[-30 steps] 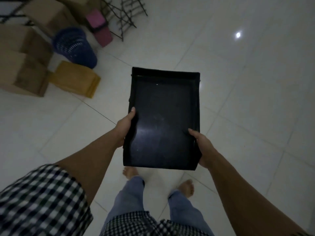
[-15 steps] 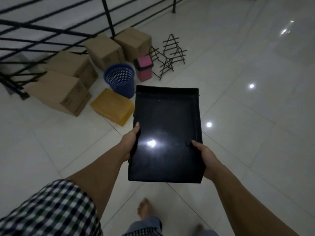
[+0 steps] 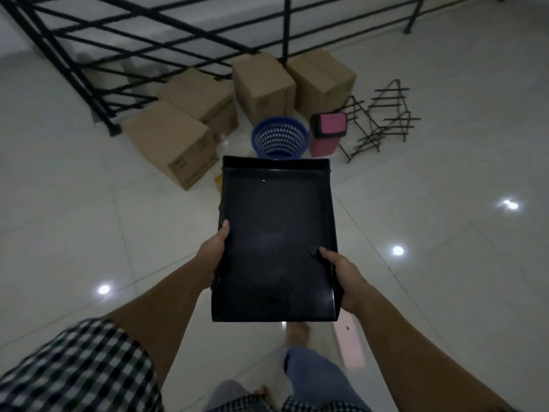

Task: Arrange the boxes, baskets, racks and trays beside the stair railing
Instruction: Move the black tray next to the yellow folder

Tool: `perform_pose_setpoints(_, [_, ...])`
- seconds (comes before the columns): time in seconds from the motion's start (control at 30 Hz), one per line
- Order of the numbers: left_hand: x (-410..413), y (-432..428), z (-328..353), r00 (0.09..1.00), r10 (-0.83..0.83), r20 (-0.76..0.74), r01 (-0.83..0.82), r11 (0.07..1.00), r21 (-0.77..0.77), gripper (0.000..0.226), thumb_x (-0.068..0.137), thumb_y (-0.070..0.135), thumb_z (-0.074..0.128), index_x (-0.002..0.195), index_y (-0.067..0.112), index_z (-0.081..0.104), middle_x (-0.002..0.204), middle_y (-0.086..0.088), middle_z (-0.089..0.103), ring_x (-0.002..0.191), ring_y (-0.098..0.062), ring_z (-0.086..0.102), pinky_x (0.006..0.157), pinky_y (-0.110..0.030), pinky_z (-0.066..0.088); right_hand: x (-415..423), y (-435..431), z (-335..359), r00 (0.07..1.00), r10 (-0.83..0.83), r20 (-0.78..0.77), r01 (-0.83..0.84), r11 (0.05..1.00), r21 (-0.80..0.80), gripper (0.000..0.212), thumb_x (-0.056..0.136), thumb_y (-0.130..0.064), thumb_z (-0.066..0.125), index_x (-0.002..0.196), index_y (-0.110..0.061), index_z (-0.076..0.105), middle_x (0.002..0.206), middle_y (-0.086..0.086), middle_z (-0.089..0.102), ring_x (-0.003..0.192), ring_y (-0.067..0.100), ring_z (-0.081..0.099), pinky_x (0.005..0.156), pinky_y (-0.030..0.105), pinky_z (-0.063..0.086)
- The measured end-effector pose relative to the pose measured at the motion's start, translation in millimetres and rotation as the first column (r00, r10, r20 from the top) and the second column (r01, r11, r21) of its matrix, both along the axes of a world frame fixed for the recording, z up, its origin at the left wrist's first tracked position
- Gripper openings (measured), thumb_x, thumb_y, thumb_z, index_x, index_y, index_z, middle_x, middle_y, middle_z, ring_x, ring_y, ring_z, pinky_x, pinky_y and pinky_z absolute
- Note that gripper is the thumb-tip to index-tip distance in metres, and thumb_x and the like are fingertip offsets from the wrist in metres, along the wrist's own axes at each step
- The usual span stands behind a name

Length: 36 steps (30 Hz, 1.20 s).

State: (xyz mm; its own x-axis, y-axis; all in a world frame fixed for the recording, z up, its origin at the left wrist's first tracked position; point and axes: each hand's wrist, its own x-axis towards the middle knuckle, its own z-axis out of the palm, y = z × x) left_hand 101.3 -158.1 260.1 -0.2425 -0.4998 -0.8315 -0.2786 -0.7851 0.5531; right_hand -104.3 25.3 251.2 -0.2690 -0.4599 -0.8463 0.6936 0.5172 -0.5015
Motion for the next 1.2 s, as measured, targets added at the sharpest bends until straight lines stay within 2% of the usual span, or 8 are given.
perform_pose_setpoints(0.23, [52,-108,-21,0.969,0.224,0.103,-0.220,0.974,-0.047,0.093,0.075,0.078,0.056,0.136,0.007,0.053,0.123,-0.012,0.064,0.104,-0.032,0.064,0.098,-0.047,0.051,11,-173,-28,0.966,0.256,0.043,-0.257,0.966,0.014,0.043,0.089,-0.040,0.068,0.117,-0.007,0.068,0.104,0.014,0.075,0.091,0.031,0.073,0.075,0.037,0.058])
perform_pose_setpoints(0.47, [105,-230,-83,0.944,0.260,0.205,-0.269,0.963,0.015,0.103,0.067,0.087,0.051,0.137,0.011,0.052,0.131,-0.008,0.059,0.114,-0.032,0.058,0.106,-0.048,0.043,49,-325,-86,0.925,0.377,0.049,-0.379,0.923,0.068,0.041,0.090,-0.042,0.068,0.116,-0.010,0.068,0.101,0.010,0.077,0.091,0.029,0.074,0.075,0.037,0.058])
perform_pose_setpoints(0.67, [135,-310,-194,0.937,0.246,0.248,-0.278,0.955,0.102,0.098,0.069,0.085,0.051,0.137,0.014,0.053,0.131,-0.004,0.060,0.117,-0.030,0.057,0.108,-0.050,0.040,70,-419,-196,0.864,0.501,0.045,-0.497,0.839,0.222,0.044,0.091,-0.045,0.066,0.123,-0.015,0.065,0.117,0.007,0.071,0.109,0.032,0.066,0.101,0.049,0.050])
perform_pose_setpoints(0.8, [137,-340,-285,0.933,0.259,0.250,-0.298,0.945,0.132,0.094,0.074,0.080,0.052,0.142,0.014,0.048,0.136,-0.004,0.056,0.123,-0.032,0.053,0.110,-0.051,0.037,70,-458,-293,0.818,0.571,0.067,-0.567,0.780,0.266,0.043,0.097,-0.045,0.058,0.132,-0.019,0.058,0.119,0.003,0.067,0.112,0.028,0.062,0.105,0.049,0.046])
perform_pose_setpoints(0.9, [140,-354,-352,0.929,0.267,0.258,-0.312,0.937,0.155,0.091,0.078,0.076,0.050,0.144,0.015,0.044,0.140,-0.005,0.053,0.127,-0.032,0.049,0.112,-0.050,0.035,67,-481,-361,0.746,0.661,0.080,-0.646,0.690,0.326,0.051,0.096,-0.052,0.055,0.136,-0.021,0.053,0.124,0.000,0.062,0.115,0.026,0.057,0.107,0.048,0.044])
perform_pose_setpoints(0.97, [143,-360,-388,0.923,0.273,0.273,-0.329,0.926,0.187,0.089,0.079,0.075,0.049,0.143,0.014,0.045,0.139,-0.005,0.053,0.128,-0.032,0.049,0.113,-0.050,0.035,67,-495,-394,0.683,0.725,0.085,-0.703,0.621,0.347,0.053,0.097,-0.055,0.051,0.138,-0.022,0.050,0.129,0.000,0.057,0.119,0.026,0.054,0.107,0.047,0.042])
perform_pose_setpoints(1.07, [144,-367,-428,0.913,0.306,0.268,-0.363,0.911,0.195,0.085,0.081,0.073,0.049,0.142,0.013,0.045,0.138,-0.005,0.054,0.127,-0.032,0.050,0.112,-0.049,0.035,66,-515,-431,0.634,0.771,0.059,-0.735,0.578,0.355,0.055,0.100,-0.054,0.047,0.143,-0.020,0.045,0.131,0.000,0.052,0.125,0.027,0.049,0.107,0.045,0.040])
perform_pose_setpoints(1.2, [134,-379,-469,0.915,0.310,0.257,-0.363,0.911,0.196,0.083,0.083,0.072,0.048,0.142,0.014,0.045,0.138,-0.003,0.054,0.126,-0.030,0.050,0.112,-0.048,0.036,62,-536,-476,0.572,0.820,-0.023,-0.731,0.522,0.440,0.073,0.099,-0.058,0.043,0.155,-0.013,0.028,0.157,0.006,0.035,0.140,0.031,0.037,0.116,0.047,0.033])
